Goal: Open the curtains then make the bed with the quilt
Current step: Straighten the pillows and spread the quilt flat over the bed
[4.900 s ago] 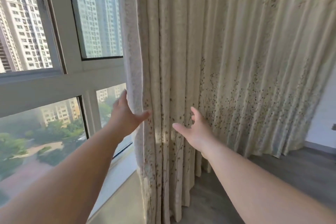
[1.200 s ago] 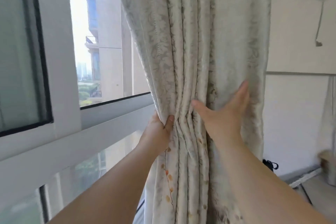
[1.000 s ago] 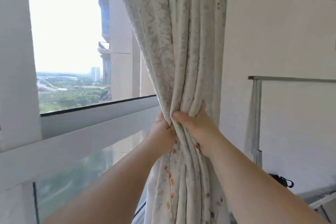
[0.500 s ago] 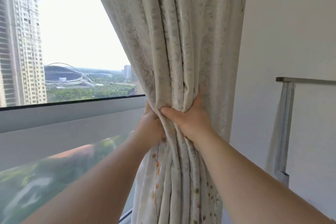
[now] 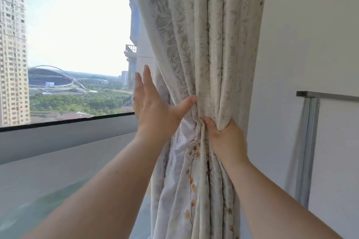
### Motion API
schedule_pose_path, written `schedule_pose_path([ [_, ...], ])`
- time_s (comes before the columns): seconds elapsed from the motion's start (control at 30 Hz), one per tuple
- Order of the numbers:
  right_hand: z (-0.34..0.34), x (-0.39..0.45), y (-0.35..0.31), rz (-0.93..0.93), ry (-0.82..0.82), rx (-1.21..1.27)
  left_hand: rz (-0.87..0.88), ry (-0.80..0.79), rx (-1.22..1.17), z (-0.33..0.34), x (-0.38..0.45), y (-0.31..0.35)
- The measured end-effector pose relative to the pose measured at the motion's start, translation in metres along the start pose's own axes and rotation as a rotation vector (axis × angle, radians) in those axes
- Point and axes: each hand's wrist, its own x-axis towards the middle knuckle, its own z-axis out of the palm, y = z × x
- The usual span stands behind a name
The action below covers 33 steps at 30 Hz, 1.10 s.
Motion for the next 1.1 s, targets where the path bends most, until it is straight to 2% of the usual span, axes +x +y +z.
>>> schedule_pose_path([
  [0.07,-0.004,0.014,0.019,0.008,0.083,-0.134,-0.047,-0.046,-0.015,0.025,0.020,-0.010],
  [0.17,-0.006,0.039,0.051,-0.018,0.207,-0.371,-0.076,-0.273,-0.179,0.072,0.034,-0.023],
  [0.23,-0.010,0.052,0.072,0.034,0.197,-0.387,-0.053,-0.360,-0.244,0.102,0.035,-0.025],
  [0.3,-0.014,0.064,0.089,0.102,0.142,-0.241,0.010,-0.373,-0.310,0.130,0.036,-0.023],
  [0.37,-0.012,0.077,0.103,0.091,0.101,0.009,0.055,-0.375,-0.325,0.154,0.040,-0.023],
  [0.47,-0.007,0.098,0.114,0.048,0.011,0.254,0.029,-0.315,-0.178,0.190,0.042,-0.019],
  [0.57,-0.003,0.123,0.138,0.060,-0.098,0.219,-0.082,-0.205,0.080,0.231,0.041,-0.011],
  [0.67,-0.001,0.143,0.155,-0.012,-0.186,0.144,-0.077,-0.135,0.309,0.257,0.037,-0.008],
  [0.8,-0.003,0.167,0.189,-0.186,-0.165,0.033,0.096,0.017,0.413,0.293,0.025,-0.013],
  [0.9,-0.005,0.193,0.218,-0.173,-0.156,0.132,0.323,0.077,0.312,0.331,0.020,-0.006],
  [1.0,-0.009,0.208,0.233,-0.139,-0.130,0.124,0.335,-0.046,0.252,0.353,0.035,-0.001],
  [1.1,-0.011,0.221,0.248,-0.132,-0.025,-0.011,0.362,-0.245,0.341,0.369,0.053,-0.011],
])
